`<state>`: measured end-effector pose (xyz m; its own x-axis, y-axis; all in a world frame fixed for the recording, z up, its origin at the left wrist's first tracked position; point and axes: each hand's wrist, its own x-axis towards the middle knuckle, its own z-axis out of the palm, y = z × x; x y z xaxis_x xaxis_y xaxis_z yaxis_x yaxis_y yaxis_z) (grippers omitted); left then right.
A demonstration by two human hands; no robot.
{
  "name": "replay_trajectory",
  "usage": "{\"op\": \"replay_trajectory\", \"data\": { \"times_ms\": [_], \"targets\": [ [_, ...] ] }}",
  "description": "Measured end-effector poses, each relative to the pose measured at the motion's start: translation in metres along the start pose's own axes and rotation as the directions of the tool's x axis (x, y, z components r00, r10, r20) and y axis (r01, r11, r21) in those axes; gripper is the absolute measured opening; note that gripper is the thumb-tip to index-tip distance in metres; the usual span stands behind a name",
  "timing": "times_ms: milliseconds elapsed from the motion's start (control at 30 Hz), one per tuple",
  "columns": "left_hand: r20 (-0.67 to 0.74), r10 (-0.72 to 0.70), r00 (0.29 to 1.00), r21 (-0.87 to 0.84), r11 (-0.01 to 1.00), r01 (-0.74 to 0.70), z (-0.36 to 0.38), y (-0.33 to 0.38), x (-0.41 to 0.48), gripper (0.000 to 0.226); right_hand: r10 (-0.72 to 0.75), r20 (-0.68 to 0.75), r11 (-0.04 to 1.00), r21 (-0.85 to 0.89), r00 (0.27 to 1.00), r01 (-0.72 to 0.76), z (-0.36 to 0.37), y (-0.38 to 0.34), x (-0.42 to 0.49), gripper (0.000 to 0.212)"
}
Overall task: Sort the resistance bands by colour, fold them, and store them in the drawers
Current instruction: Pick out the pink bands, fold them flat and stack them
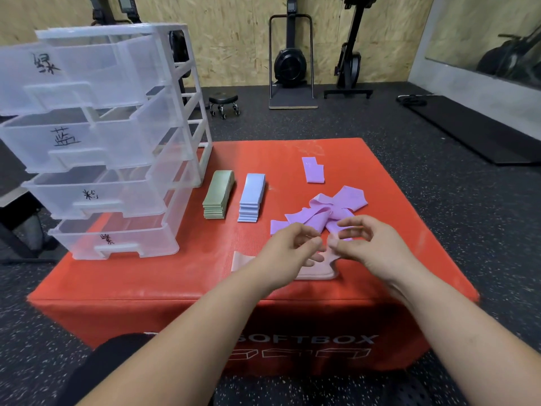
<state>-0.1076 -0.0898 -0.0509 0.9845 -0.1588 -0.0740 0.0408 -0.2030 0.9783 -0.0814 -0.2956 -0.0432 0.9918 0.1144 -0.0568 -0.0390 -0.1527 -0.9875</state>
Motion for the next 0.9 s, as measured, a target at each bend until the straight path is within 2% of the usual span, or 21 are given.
{"op": "replay_trajectory", "data": {
  "times_ms": [100,167,333,433,500,567,733,900],
  "targets": [
    [-0.032,-0.126,0.992,-0.204,0.972,0.117,0.007,0.006,0.002,0.035,-0.062,0.084,0.997,-0.049,0.995,0.066,0.013,0.002,-0.005,0.052],
    [-0.065,-0.179,0.982,-0.272,0.95,0.155,0.006,0.003,0.005,0.044,-0.074,0.136,0.995,-0.053,0.988,0.082,0.017,0.001,-0.007,0.063],
    [-0.164,-0.172,0.971,-0.217,0.967,0.135,0.001,-0.002,0.01,0.036,-0.133,0.181,0.978,-0.133,0.974,0.158,0.015,0.001,-0.005,0.073],
    [-0.191,-0.156,0.969,-0.192,0.974,0.119,-0.004,0.001,0.012,0.034,-0.229,0.18,0.868,-0.407,0.957,0.284,0.014,0.008,0.001,0.087],
    [-0.185,-0.149,0.971,-0.199,0.974,0.111,-0.008,0.002,0.012,0.035,-0.212,0.241,0.806,-0.504,0.947,0.309,0.019,0.014,0.005,0.103],
    [-0.168,-0.142,0.975,-0.232,0.967,0.101,-0.014,0.006,0.01,0.036,-0.148,0.281,0.805,-0.523,0.948,0.28,0.028,0.02,0.008,0.11],
    [-0.204,-0.15,0.967,-0.302,0.95,0.083,-0.043,0.014,0.003,0.034,-0.142,0.28,0.823,-0.5,0.95,0.27,0.051,0.033,0.017,0.095],
    [-0.296,-0.19,0.936,-0.292,0.951,0.101,-0.089,0.007,-0.007,0.029,-0.156,0.345,0.801,-0.505,0.926,0.323,0.07,0.034,0.026,0.094]
  ]
}}
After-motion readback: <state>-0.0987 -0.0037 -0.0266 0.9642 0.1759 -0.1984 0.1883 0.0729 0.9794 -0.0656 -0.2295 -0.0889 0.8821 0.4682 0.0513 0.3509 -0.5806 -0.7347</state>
